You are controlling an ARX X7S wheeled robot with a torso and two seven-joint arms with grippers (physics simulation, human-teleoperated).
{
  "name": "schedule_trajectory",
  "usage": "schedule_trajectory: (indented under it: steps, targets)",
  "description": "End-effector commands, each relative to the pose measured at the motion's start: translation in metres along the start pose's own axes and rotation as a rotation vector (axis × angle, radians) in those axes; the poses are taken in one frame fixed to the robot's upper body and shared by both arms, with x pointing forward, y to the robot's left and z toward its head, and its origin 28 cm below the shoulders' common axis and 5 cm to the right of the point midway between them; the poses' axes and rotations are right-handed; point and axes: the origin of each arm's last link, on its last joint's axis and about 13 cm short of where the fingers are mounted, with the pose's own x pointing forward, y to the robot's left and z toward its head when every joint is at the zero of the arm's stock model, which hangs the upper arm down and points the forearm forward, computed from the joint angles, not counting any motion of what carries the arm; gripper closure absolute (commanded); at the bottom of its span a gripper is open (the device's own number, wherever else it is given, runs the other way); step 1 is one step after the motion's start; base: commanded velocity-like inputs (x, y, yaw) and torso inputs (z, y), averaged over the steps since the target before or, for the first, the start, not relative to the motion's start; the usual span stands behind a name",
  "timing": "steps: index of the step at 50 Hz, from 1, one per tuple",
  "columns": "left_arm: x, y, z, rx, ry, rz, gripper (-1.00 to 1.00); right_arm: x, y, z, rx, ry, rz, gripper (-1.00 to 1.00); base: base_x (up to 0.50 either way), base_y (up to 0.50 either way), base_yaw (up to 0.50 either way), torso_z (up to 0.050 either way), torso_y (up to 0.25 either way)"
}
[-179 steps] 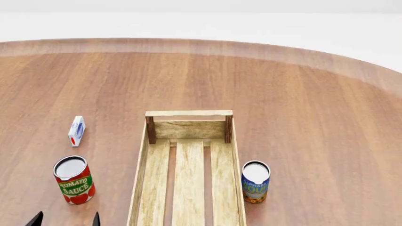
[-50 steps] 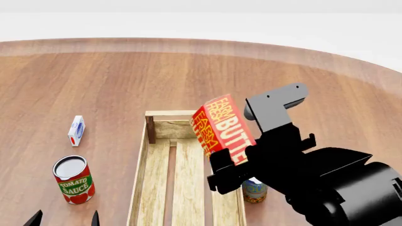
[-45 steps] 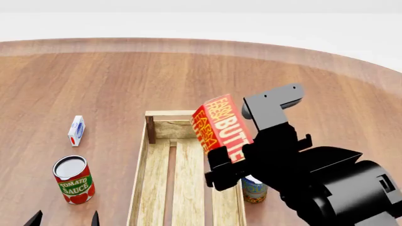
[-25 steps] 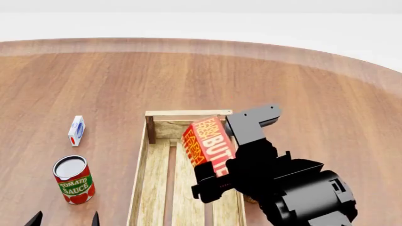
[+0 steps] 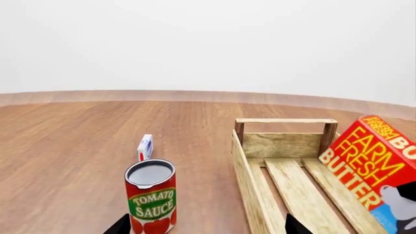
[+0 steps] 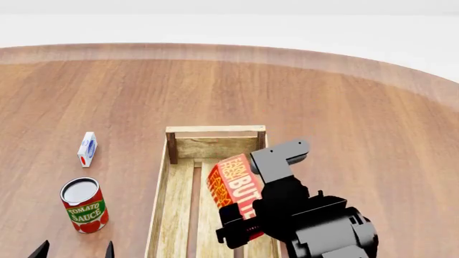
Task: Pick up the butter and put it in the tray.
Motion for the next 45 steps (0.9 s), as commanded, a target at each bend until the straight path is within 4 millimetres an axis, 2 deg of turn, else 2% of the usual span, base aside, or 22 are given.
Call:
schedule_trajectory:
  steps: [1,9,27,28,45]
  targets:
    - [0.000,0.000,0.000,-0.002,0.000,-0.002,-1.00,0.004,0.006,0.005,-0.060,-0.013,0.030,1.00,0.00,0.00,0.00,0.000,0.000]
    - [-0.001,0.000,0.000,-0.005,-0.002,-0.001,-1.00,0.009,0.013,-0.004,-0.112,0.028,0.049,1.00,0.00,0.00,0.00,0.000,0.000]
    - [-0.002,-0.001,0.000,-0.003,-0.001,-0.006,-1.00,0.020,0.014,-0.020,-0.174,0.107,0.069,1.00,0.00,0.00,0.00,0.001,0.001]
    - [-0.002,-0.001,0.000,-0.003,-0.002,-0.006,-1.00,0.021,0.014,-0.021,-0.171,0.105,0.064,-1.00,0.00,0.00,0.00,0.000,0.000]
    - [-0.001,-0.001,0.001,-0.003,-0.001,-0.006,-1.00,0.014,0.014,-0.015,-0.183,0.098,0.053,-1.00,0.00,0.00,0.00,0.000,0.000]
